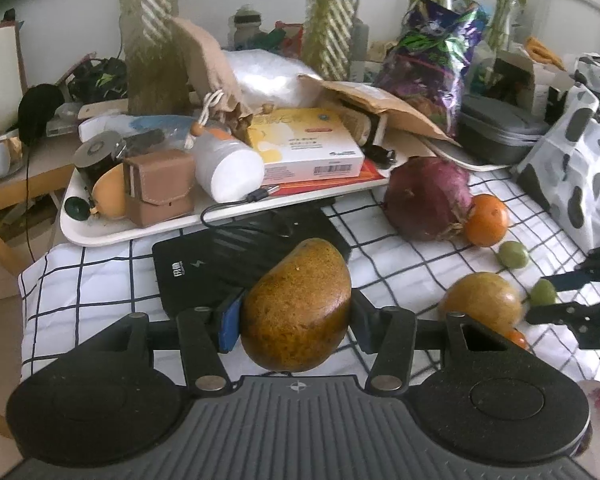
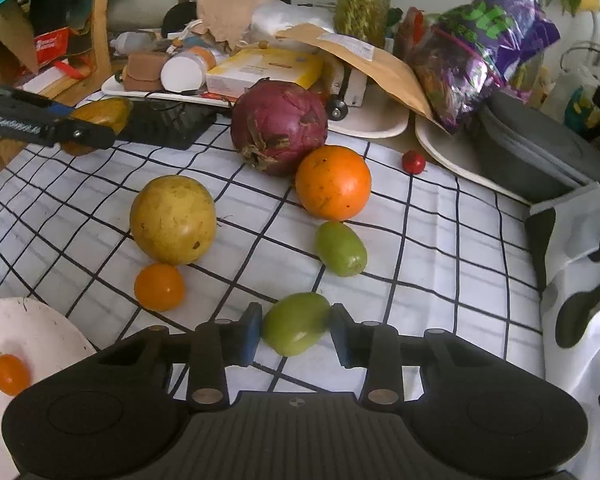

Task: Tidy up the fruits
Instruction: 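Grasp the mango with the left tool while the right tool grasps the green plum, then carry the mango onto the plate with the left tool while the right tool places the green plum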

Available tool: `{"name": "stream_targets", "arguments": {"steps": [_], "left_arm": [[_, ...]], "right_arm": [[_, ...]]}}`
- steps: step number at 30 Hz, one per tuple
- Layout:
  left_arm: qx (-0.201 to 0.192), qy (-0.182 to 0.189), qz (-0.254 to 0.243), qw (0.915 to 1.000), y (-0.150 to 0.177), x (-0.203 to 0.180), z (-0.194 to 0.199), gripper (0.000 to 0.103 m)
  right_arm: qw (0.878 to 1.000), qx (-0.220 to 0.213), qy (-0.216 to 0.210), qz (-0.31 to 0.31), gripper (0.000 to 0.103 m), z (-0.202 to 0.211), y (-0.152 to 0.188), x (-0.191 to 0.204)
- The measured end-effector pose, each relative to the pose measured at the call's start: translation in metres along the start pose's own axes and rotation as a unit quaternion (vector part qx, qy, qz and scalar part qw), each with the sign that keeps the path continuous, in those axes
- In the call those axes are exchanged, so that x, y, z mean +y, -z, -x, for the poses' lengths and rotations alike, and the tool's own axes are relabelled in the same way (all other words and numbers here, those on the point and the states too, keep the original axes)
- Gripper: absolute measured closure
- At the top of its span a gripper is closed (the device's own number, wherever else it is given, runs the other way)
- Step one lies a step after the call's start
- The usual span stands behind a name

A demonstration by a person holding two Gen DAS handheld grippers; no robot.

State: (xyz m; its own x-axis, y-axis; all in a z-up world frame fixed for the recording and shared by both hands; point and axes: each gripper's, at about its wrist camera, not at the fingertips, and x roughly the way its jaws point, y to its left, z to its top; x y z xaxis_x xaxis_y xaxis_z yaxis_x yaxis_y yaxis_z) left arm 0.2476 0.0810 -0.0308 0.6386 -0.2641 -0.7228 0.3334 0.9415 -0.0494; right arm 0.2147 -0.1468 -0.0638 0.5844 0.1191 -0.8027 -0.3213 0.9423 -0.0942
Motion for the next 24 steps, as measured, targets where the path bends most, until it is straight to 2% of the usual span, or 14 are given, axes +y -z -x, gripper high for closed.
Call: {"name": "stream_targets", "arguments": {"steps": [10, 24], "left_arm": [[-0.009, 0.017, -0.018, 0.9997, 0.011, -0.024, 0.032, 0.052], [-0.019, 0.033, -0.032, 0.9988, 0.038, -0.060, 0.080, 0.052]], "right_arm": [[0.999, -0.033, -0.006, -0.011, 0.074, 0.032, 0.004, 0.004], [0.996, -0.063, -0.045, -0.035, 0.075, 0.088, 0.033, 0.029]]}}
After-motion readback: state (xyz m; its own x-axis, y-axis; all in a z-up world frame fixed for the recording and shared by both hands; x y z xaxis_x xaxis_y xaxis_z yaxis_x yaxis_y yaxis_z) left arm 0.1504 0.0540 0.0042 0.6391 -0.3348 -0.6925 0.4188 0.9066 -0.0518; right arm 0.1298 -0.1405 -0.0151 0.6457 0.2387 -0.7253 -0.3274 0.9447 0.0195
